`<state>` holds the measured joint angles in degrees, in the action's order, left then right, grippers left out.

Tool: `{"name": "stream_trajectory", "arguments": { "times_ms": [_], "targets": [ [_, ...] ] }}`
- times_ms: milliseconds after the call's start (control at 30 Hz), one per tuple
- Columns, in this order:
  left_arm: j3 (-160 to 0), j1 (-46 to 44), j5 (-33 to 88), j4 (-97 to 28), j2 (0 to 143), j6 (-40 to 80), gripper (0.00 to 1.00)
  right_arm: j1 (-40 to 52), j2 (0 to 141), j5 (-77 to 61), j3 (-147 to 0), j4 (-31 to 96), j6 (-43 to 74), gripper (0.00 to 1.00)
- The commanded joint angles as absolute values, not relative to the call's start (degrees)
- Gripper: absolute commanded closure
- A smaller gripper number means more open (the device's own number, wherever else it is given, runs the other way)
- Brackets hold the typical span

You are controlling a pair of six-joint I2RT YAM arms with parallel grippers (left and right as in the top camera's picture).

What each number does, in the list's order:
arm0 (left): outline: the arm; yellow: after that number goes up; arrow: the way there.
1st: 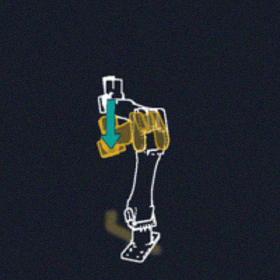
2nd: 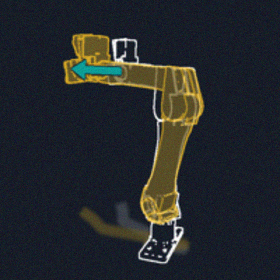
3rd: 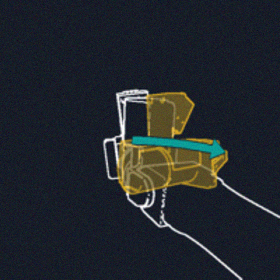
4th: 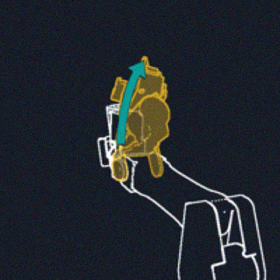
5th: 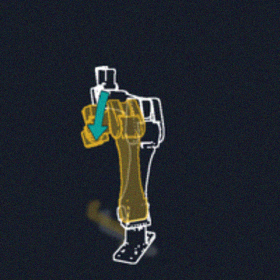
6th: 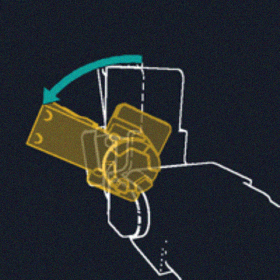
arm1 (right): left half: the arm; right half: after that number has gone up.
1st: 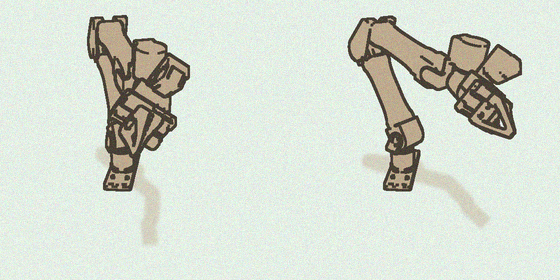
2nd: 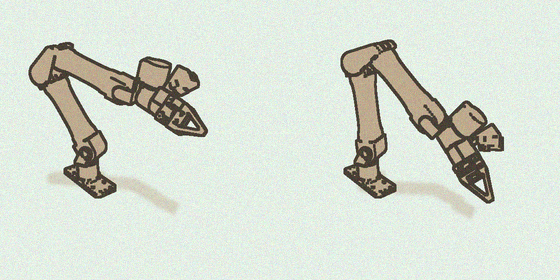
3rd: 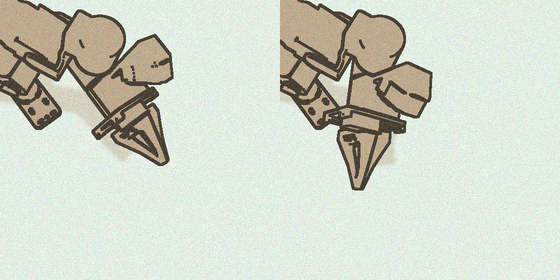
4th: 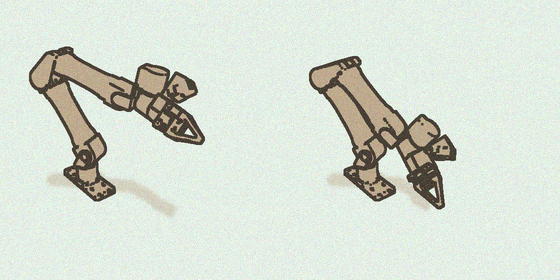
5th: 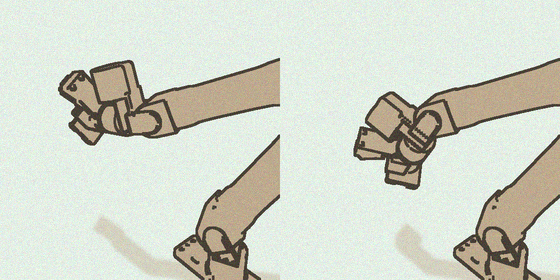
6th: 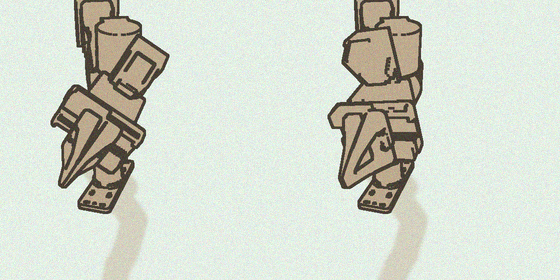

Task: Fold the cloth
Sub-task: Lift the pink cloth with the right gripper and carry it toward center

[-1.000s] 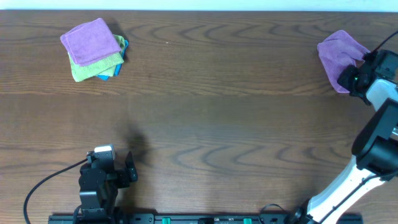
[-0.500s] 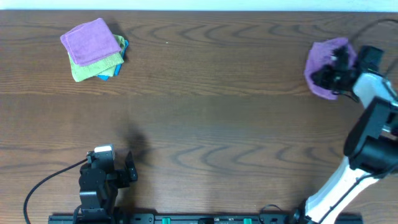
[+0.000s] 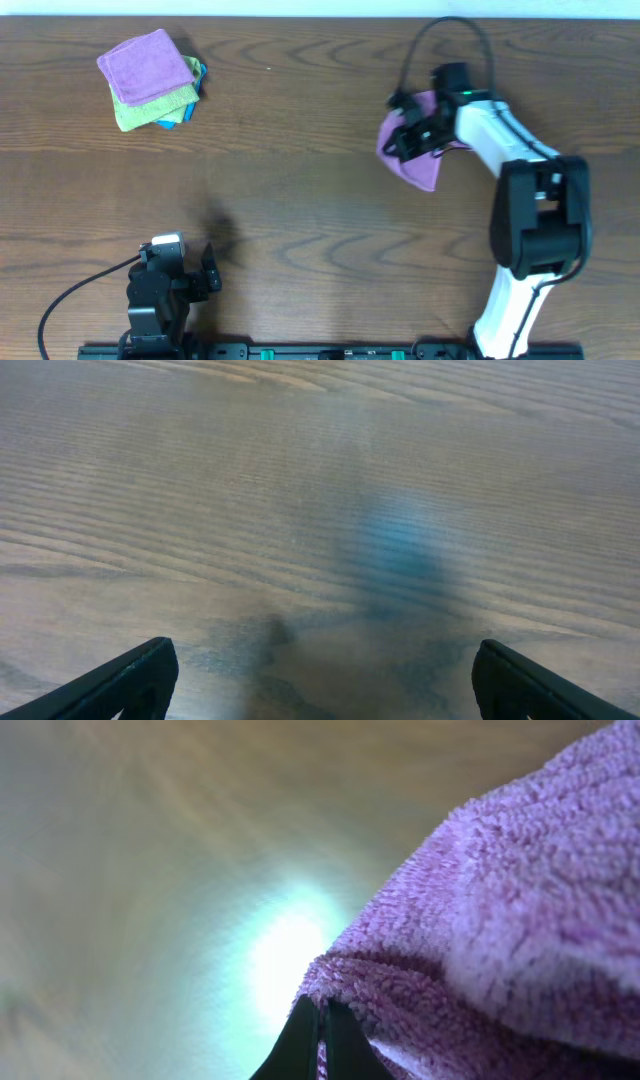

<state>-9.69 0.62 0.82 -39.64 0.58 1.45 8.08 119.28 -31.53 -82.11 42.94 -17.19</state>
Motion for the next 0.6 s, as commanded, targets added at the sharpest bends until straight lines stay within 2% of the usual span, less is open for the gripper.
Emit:
{"name": "stream_trajectory", "arguments": {
  "times_ms": [0, 67, 133, 333, 567],
  "targets": [
    [-9.1, 0.3, -0.2, -40.4, 0.3, 1.2, 0.05, 14.1, 117.7, -31.3, -82.8, 45.6, -22.4, 0.99],
    [-9.1, 0.3, -0.2, -40.4, 0.3, 1.2, 0.05, 17.3, 117.7, -30.8, -82.8, 47.2, -23.5, 0.99],
    [-9.1, 0.3, -0.2, -40.4, 0.3, 1.2, 0.05, 20.1, 117.7, -30.9, -82.8, 48.1, -23.5, 0.94],
    [-9.1, 0.3, -0.2, -40.4, 0.3, 1.3, 0.05, 25.0, 115.3, -30.8, -82.8, 48.2, -21.8, 0.55],
    [-9.1, 0.3, -0.2, -40.4, 0.3, 1.2, 0.05, 25.4, 108.9, -24.4, -82.8, 42.3, -10.0, 0.39]
  ]
}}
